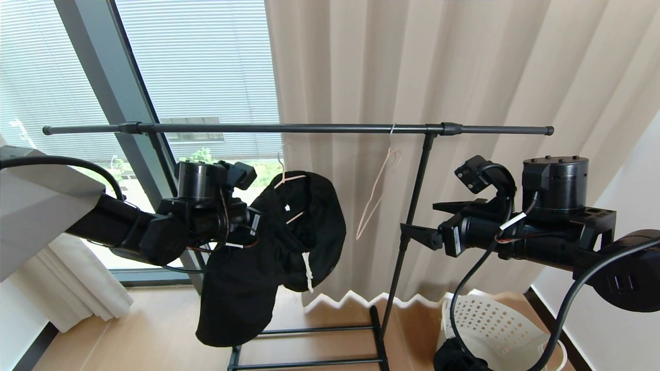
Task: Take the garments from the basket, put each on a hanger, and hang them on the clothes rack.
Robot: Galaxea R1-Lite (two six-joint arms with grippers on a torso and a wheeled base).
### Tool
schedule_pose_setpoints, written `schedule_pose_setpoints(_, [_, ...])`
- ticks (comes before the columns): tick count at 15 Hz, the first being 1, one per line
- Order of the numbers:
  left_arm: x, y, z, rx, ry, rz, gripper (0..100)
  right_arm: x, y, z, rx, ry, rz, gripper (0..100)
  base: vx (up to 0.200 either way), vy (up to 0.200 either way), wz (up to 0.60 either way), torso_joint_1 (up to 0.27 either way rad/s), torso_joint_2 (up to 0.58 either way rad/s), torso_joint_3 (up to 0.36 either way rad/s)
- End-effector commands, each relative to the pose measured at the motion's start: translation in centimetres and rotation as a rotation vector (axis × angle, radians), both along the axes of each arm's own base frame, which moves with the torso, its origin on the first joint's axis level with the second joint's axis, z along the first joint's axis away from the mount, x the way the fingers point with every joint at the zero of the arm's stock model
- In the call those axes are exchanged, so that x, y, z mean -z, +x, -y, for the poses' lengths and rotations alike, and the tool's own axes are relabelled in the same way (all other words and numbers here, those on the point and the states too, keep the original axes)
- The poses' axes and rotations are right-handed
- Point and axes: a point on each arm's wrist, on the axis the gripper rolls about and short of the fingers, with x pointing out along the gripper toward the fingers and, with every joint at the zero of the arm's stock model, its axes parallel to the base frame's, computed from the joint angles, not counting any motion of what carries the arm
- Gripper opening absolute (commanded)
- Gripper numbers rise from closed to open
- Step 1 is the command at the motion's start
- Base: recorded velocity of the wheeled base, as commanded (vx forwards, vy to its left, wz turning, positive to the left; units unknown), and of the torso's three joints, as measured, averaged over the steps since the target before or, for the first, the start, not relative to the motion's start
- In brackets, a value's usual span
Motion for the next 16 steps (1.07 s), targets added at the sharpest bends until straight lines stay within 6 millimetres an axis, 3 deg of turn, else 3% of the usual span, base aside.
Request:
schedule_pose_setpoints(1, [-0.4, 2.1, 0.8, -0.001, -0.023, 0.047, 0, 0.0, 0.0, 0.0, -0.001, -0.001, -0.001, 100, 0.000, 0.000, 0.00, 0.000, 0.00, 0.000])
schedule_pose_setpoints(5, [-1.8, 4.7, 1.5, -0.029, -0.105, 0.114, 0, 0.0, 0.0, 0.0, -0.001, -0.001, -0.001, 100, 0.000, 0.000, 0.00, 0.000, 0.00, 0.000])
schedule_pose_setpoints(11, [-1.1, 7.1, 2.2, -0.038, -0.142, 0.140, 0, 0.1, 0.0, 0.0, -0.001, -0.002, -0.004, 100, 0.000, 0.000, 0.00, 0.000, 0.00, 0.000])
schedule_pose_setpoints(16, [-0.1, 7.7, 2.3, -0.043, -0.144, 0.125, 0, 0.3, 0.0, 0.0, -0.001, -0.005, -0.007, 100, 0.000, 0.000, 0.00, 0.000, 0.00, 0.000])
